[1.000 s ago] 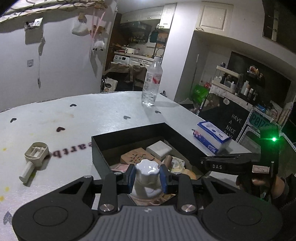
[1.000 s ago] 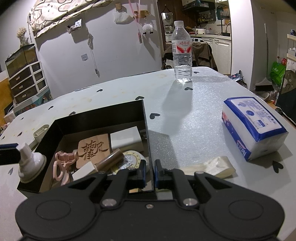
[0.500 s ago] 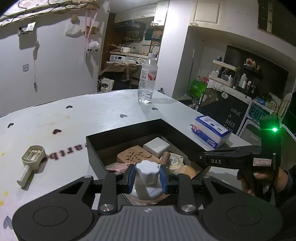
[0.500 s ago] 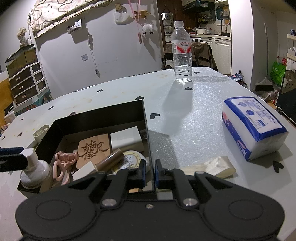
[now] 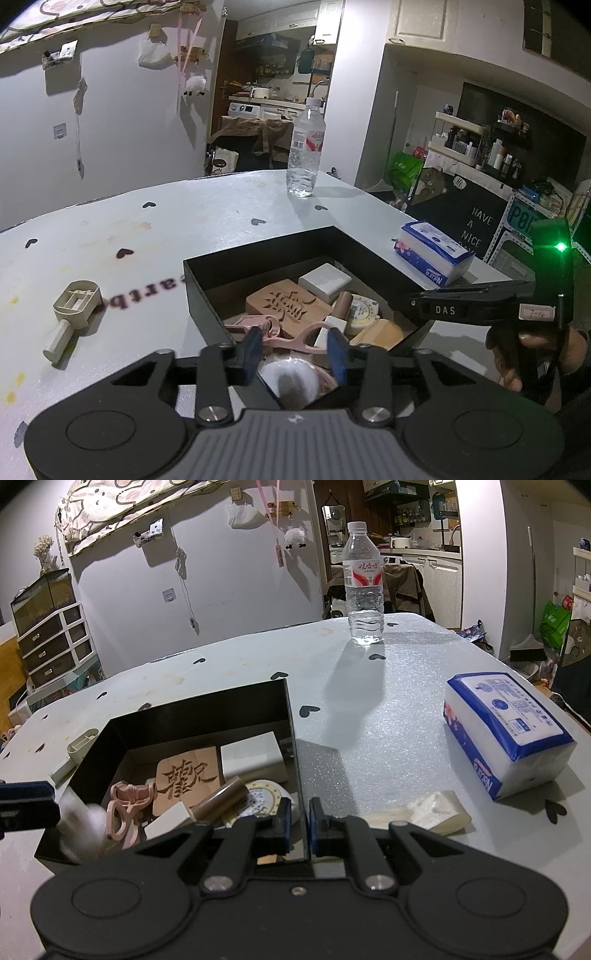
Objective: Organize rigid objects
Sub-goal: 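Lower the white cylinder into the black box and open the left gripper, then move the left gripper to the beige plastic handled part and grasp it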
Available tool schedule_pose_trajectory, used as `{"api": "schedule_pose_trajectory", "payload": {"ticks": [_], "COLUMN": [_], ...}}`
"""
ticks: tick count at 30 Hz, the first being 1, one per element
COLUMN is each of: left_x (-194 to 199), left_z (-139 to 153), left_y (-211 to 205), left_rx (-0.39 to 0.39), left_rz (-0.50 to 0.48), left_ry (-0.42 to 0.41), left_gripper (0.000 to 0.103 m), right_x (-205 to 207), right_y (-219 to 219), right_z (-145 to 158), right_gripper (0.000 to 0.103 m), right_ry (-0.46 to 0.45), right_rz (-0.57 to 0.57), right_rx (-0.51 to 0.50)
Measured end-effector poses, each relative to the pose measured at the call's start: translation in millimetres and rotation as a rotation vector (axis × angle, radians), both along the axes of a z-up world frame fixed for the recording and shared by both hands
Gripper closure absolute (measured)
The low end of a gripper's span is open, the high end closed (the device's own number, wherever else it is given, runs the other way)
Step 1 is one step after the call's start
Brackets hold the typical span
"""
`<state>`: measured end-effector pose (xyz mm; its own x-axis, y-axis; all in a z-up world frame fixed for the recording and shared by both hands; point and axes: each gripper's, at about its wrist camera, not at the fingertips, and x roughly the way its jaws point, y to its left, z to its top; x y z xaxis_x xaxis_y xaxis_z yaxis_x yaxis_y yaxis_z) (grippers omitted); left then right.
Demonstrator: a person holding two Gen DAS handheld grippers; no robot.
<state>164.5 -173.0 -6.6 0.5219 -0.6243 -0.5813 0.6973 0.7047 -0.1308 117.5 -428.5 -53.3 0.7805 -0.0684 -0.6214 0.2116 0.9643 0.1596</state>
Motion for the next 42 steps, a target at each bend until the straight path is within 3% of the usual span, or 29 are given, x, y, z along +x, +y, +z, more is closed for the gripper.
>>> {"api": "schedule_pose_trajectory", "payload": {"ticks": [5,7,10,14,18,24,35,42], "left_x": [-1,-2,-4,-3,4,26,91,131], "left_z": [0,-1,-1,0,4,10,-2,-22], "left_y": [0,-1,-2,0,6,25,61,71], "left_rx": [0.009,0.012,0.015,0.004,-0.014,-0.008,0.119,0.217], "left_rz": [-0.007,-0.016,-0.034,-0.04,-0.001,0.129,0.32,0.323], "left_ry": [0.003,0.008,0.016,0.019,0.014,-0.029,-0.078,-0.077], "left_gripper": [0.06,0.054,0.044,0.012,0.003,0.0,0.0,0.001], "right_x": [1,1,1,1,1,1,1,2], "right_y": [2,2,2,2,2,2,2,4], "right_z": [0,0,0,0,0,0,0,0], "right_gripper": [0.091,0.09,0.091,0.09,0.09,0.09,0.09,0.09], "right_ry": [0.0,0.0,0.0,0.0,-0.001,0.0,0.001,0.002], "right_rz": [0.001,0.001,0.001,0.001,0.001,0.001,0.001,0.002], "right_rx": [-0.001,-0.002,-0.002,-0.001,-0.001,-0.002,-0.002,-0.005]}}
